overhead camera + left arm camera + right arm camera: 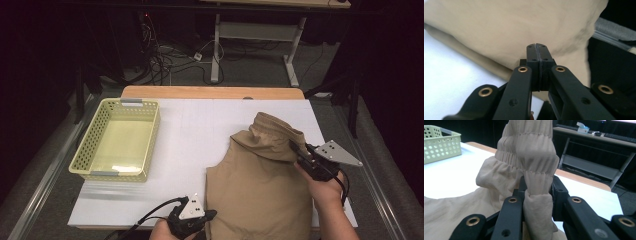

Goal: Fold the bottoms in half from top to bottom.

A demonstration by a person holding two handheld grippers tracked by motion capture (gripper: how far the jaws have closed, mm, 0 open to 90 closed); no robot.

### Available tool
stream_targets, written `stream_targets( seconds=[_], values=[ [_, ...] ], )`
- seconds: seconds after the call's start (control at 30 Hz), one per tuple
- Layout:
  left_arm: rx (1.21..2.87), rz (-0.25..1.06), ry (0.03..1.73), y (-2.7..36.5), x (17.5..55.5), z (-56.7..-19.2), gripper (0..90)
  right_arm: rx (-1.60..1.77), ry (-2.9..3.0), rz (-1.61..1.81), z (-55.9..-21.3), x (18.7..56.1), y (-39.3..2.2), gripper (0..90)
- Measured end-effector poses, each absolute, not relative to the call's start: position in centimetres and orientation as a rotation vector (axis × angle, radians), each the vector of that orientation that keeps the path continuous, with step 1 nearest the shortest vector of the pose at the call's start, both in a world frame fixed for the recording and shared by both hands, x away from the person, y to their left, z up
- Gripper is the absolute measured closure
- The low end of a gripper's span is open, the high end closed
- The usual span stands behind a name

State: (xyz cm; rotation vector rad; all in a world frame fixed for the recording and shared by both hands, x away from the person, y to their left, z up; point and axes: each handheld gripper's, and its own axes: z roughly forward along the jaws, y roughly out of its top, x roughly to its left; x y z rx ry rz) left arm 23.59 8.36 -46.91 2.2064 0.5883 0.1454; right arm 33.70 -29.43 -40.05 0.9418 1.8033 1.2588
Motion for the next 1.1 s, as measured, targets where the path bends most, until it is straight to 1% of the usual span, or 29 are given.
stream_targets(
  seconds=[0.2,0.33,0.47,0.5,0.53,0.57,0.6,0.63,0.73,0.87,0.93,1.1],
  values=[
    [2.223,0.139,0.590,9.3,23.7,-46.9,88.2,0.904,1.807,1.264,-39.9,32.5,-29.0,75.9],
    [2.180,0.097,0.614,10.1,23.6,-47.7,87.8,0.894,1.814,1.273,-40.4,31.3,-28.8,75.8],
    [2.164,0.077,0.599,10.2,23.5,-48.0,86.6,0.886,1.834,1.279,-40.8,30.1,-28.6,75.5],
    [2.144,0.064,0.602,10.2,23.5,-47.9,77.2,0.883,1.844,1.288,-41.0,29.3,-28.5,75.2],
    [2.144,0.064,0.602,10.2,23.5,-47.9,72.1,0.883,1.844,1.288,-41.0,29.3,-28.5,75.2],
    [2.129,0.068,0.605,10.3,23.4,-47.9,72.1,0.887,1.852,1.295,-41.1,28.9,-28.5,74.6],
    [2.117,0.080,0.614,10.3,23.4,-47.8,60.2,0.902,1.877,1.297,-41.6,28.1,-28.4,73.2],
    [2.108,0.088,0.624,10.3,23.4,-47.7,60.2,0.902,1.877,1.297,-41.6,28.1,-28.4,73.2],
    [2.088,0.107,0.647,10.6,23.6,-47.5,51.1,0.938,1.943,1.259,-42.7,26.5,-28.3,66.1],
    [2.069,0.117,0.640,11.1,23.9,-47.5,50.9,1.008,2.009,1.241,-43.7,25.1,-28.4,58.0],
    [2.052,0.109,0.646,11.3,24.2,-47.4,47.0,1.029,2.031,1.229,-44.1,24.4,-28.3,55.4],
    [2.028,0.096,0.611,11.6,24.6,-47.4,47.0,1.060,2.052,1.209,-45.3,22.6,-28.2,47.3]
  ],
)
